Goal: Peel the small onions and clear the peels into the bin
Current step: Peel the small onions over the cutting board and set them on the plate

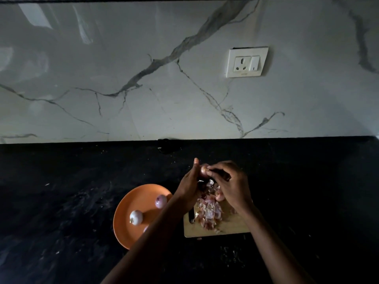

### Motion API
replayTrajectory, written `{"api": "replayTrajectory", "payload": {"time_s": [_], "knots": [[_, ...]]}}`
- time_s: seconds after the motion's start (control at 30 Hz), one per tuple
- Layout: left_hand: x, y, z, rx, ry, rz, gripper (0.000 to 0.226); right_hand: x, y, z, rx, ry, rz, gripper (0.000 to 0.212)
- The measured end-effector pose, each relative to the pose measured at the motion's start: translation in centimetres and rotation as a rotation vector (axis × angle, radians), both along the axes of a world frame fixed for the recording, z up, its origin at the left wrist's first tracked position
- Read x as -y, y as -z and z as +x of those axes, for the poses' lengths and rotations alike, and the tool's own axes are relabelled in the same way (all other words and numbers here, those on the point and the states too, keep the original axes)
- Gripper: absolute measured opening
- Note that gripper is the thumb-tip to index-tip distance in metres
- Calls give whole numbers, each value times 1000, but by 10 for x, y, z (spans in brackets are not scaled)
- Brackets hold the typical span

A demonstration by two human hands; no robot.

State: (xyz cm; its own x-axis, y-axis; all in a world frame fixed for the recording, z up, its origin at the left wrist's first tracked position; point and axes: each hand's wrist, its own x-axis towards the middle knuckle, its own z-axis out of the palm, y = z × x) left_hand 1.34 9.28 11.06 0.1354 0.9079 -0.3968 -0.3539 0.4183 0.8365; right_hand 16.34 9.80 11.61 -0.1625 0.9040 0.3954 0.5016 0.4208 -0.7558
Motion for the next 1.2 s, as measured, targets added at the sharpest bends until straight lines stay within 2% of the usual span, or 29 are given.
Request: {"api": "replayTrajectory", "payload": {"time_s": [0.17, 0.37, 0.53, 0.67, 0.83, 0.9, 1.0, 1.2], "knots": [[4, -6, -1, 37, 9, -17, 57, -3, 2, -2, -20, 100, 78, 11], [6, -7, 1, 41, 8, 126, 36, -4, 6, -6, 13, 153, 87, 10], [7, -15, -1, 73, 58, 126, 44, -3, 0, -7, -40, 113, 9, 9], [-1, -11, -8, 68, 98, 162, 41, 0, -5, -6, -128, 88, -106, 9], [-2, -10, -13, 27, -1, 239, 46, 1, -3, -3, -222, 40, -156, 15], [-2, -7, -16, -8, -17, 273, 46, 1, -2, -2, -225, 3, -173, 23], [-2, -1, -20, -70, -23, 305, 51, 0, -2, -2, -201, 30, -159, 18], [-1, -2, -21, -15, -59, 317, 56, -2, 0, 0, -181, 28, -159, 14]]}}
